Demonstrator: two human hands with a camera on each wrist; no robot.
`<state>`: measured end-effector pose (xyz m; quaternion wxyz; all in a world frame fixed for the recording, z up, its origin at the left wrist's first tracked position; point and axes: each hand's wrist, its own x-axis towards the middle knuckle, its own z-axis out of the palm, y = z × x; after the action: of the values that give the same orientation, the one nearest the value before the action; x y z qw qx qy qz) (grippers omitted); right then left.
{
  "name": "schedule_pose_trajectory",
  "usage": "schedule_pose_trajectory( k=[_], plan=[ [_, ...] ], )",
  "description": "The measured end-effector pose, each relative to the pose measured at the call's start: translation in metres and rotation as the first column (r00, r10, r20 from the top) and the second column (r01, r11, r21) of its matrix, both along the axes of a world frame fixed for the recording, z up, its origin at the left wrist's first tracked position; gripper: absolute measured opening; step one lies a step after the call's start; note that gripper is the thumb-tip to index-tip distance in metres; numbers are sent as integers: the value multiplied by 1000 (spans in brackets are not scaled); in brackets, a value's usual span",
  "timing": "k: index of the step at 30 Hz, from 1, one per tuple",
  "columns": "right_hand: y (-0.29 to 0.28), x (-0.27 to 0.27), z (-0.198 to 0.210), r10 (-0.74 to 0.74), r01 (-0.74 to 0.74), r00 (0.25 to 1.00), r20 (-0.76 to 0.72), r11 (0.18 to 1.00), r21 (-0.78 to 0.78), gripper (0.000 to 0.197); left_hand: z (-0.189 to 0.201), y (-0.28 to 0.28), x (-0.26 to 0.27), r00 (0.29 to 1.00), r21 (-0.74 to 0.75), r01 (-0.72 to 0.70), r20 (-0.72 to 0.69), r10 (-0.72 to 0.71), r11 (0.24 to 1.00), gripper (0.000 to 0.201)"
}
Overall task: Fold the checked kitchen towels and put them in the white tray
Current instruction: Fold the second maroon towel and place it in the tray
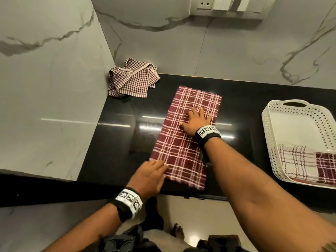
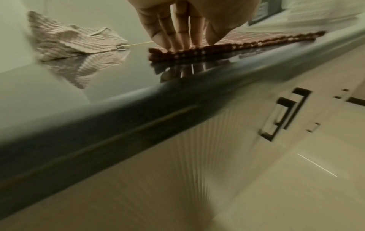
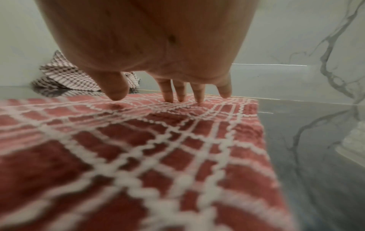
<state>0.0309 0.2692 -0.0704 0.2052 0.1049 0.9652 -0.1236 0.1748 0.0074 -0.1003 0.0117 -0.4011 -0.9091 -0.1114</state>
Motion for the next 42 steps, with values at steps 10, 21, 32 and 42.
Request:
schedule_pose_trajectory(
  k=[10, 21, 32, 42],
  plan=[
    [-13, 118, 9, -109, 79, 978, -178, 983, -166, 67, -10, -10, 5, 995, 49, 72, 70, -75, 996, 42],
    [22, 297, -32, 89, -119, 959, -268, 988, -98, 73, -14, -12, 39, 989, 26, -41, 145, 37, 999, 62],
    [22, 320, -31, 149, -152, 898, -415, 988, 25, 25, 5, 0, 78, 993, 33, -68, 102, 64, 997, 26],
    [32, 340, 44, 39, -42, 999, -17, 835, -549, 11, 74, -47, 80, 604, -75, -142, 784, 146, 987, 21]
  ],
)
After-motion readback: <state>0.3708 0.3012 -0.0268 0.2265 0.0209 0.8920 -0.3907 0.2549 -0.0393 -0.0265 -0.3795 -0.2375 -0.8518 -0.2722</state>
